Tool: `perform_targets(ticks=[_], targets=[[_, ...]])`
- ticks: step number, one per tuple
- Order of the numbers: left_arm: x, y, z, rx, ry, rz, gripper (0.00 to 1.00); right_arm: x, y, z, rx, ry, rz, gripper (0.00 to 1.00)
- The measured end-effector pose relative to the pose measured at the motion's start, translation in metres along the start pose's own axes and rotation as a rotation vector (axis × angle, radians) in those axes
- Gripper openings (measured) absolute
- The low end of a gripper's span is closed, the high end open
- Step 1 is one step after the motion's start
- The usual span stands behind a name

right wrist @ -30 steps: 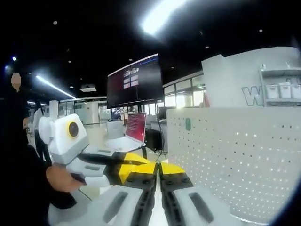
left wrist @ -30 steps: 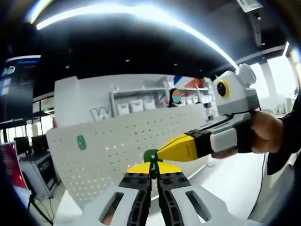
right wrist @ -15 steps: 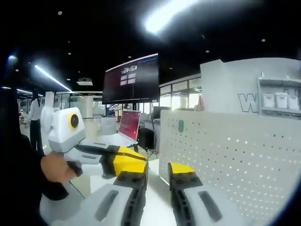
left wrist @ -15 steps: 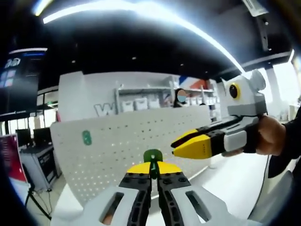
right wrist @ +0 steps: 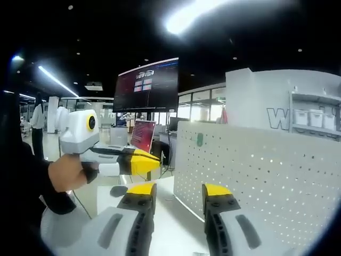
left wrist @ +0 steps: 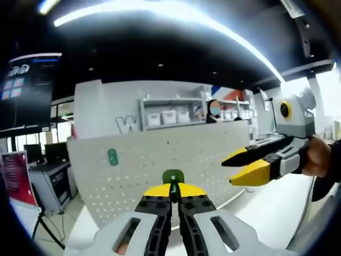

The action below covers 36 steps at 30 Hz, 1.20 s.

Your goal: Insert the hook assembly into the mounting plate slot until the hook locks in place.

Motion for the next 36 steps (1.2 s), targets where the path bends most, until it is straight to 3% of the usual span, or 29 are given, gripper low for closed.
perform_targets(ticks=[15,26,36], targets=[[-0.007,0.011,-0.076,-0.164,0.000,0.002,0.03,0.007,-0.017,0.010,0.044,0.000,-0.027,0.48],[-0.010,0.026,-0.105,-0.225,0.010,0.011,0.03,0.009,-0.024,0.019,0.070,0.015,-0.032,0.49],[-0.013,0.053,-0.131,-0.251,-0.030,0.061,0.03,0.012,-0.026,0.027,0.093,0.031,-0.040,0.50]])
Point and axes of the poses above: the point that each gripper's makers call its tool centre point, and the gripper's own axes: y roughly forward along the fingers, z roughly to its right, x roughly out of its underside, the point moved 4 cm from there along -y, roughly backward along the fingers, and after that the axes turned 1 degree about -z, right-handed, at the moved point
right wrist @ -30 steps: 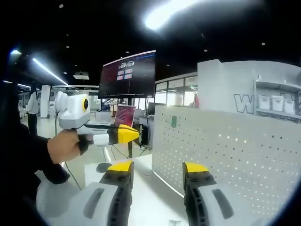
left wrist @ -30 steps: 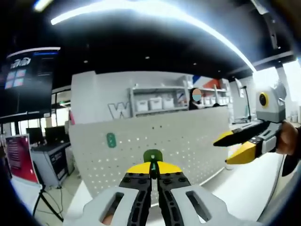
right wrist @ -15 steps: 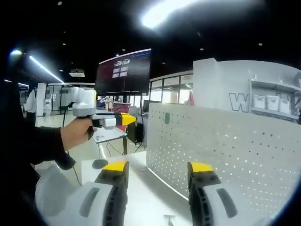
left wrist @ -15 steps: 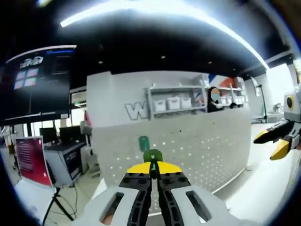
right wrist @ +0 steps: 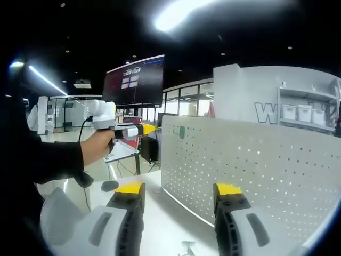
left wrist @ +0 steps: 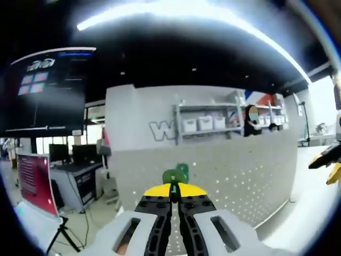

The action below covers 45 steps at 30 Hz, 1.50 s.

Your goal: Insert the hook assembly into the mounting plate slot until the hook locks in place.

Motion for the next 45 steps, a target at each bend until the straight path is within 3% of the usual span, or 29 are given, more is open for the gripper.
perform_targets(ticks=[21,45], targets=[[0.006,0.058,-0.025,-0.016,0.027,0.032,0.03,0.007,0.004,0.015,0.036,0.024,-0.030,0.52],[0.015,0.071,-0.027,-0.026,0.037,0.033,0.02,0.006,0.007,0.022,0.051,0.052,-0.040,0.51]])
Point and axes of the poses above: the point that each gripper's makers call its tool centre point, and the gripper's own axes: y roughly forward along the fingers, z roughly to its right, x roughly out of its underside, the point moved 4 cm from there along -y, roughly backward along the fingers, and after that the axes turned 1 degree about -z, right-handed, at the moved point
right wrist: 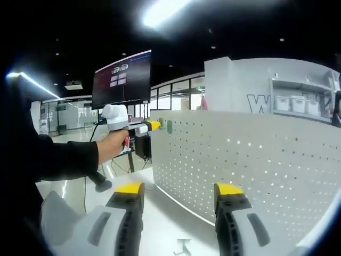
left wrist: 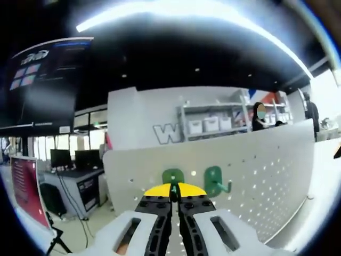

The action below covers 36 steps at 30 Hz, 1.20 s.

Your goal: Insert the hook assembly into the mounting plate slot until the hook locks in place.

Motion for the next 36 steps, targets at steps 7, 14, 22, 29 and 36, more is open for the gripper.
perform_targets(ticks=[7,14,22,29,36], targets=[[0.003,0.001,0.000,0.000,0.024,0.000,0.02,0.000,-0.001,0.003,0.008,0.002,-0.003,0.51],[0.005,0.003,0.000,-0.002,0.050,0.005,0.02,0.001,0.000,0.002,0.006,0.002,-0.004,0.51],[0.004,0.004,-0.001,-0.001,0.057,-0.008,0.05,0.002,-0.001,0.004,0.012,0.003,-0.007,0.51],[0.003,0.001,-0.001,-0.005,0.045,-0.015,0.12,0.001,-0.002,0.004,0.011,0.002,-0.001,0.51],[0.000,-0.012,0.001,-0.003,0.032,-0.012,0.19,0.002,-0.003,0.004,0.006,0.004,0.004,0.51]])
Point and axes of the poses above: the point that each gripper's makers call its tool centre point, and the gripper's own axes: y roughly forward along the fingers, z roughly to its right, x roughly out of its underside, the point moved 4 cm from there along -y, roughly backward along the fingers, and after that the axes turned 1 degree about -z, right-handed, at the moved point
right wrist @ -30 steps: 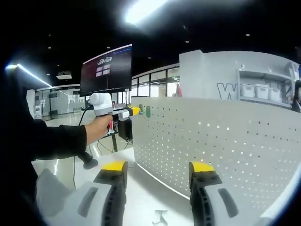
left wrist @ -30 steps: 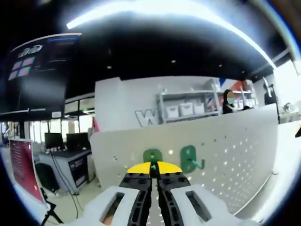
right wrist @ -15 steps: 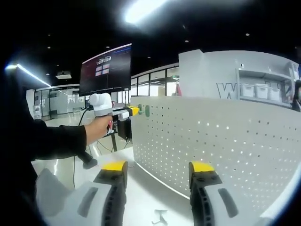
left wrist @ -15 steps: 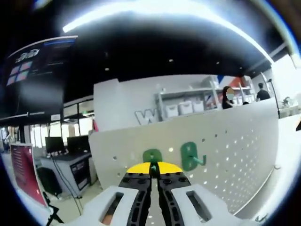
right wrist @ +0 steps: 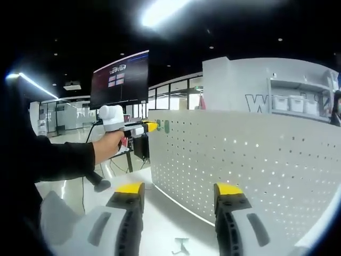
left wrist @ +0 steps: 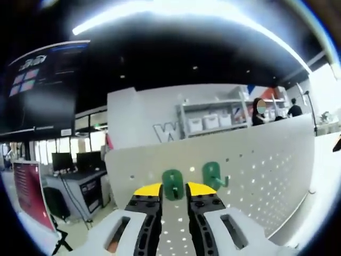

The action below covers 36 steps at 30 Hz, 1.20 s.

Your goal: Insert the hook assembly into the mounting plate slot until the hook locks in place.

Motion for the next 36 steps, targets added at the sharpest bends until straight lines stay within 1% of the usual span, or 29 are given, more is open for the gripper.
perform_targets(ticks=[4,8,14,20,27,31,36], targets=[[-0.001,-0.009,0.004,0.019,-0.027,-0.002,0.24,-0.001,-0.001,-0.001,-0.005,-0.001,0.005,0.50],[-0.002,-0.018,0.005,0.021,-0.028,-0.002,0.26,-0.002,-0.002,-0.002,-0.009,-0.004,0.008,0.50],[-0.003,-0.033,0.009,0.035,-0.030,-0.004,0.33,-0.003,-0.003,-0.006,-0.016,-0.009,0.013,0.50],[-0.005,-0.049,0.013,0.049,-0.034,-0.008,0.37,-0.005,-0.006,-0.009,-0.020,-0.014,0.017,0.50],[-0.009,-0.071,0.026,0.070,-0.041,-0.007,0.41,-0.003,-0.012,-0.007,-0.008,-0.017,0.014,0.50],[-0.012,-0.084,0.037,0.093,-0.038,-0.008,0.43,0.001,-0.015,-0.005,0.000,-0.014,0.006,0.49],[-0.010,-0.105,0.050,0.116,-0.049,-0.011,0.43,0.004,-0.016,-0.004,0.005,-0.016,-0.002,0.49]])
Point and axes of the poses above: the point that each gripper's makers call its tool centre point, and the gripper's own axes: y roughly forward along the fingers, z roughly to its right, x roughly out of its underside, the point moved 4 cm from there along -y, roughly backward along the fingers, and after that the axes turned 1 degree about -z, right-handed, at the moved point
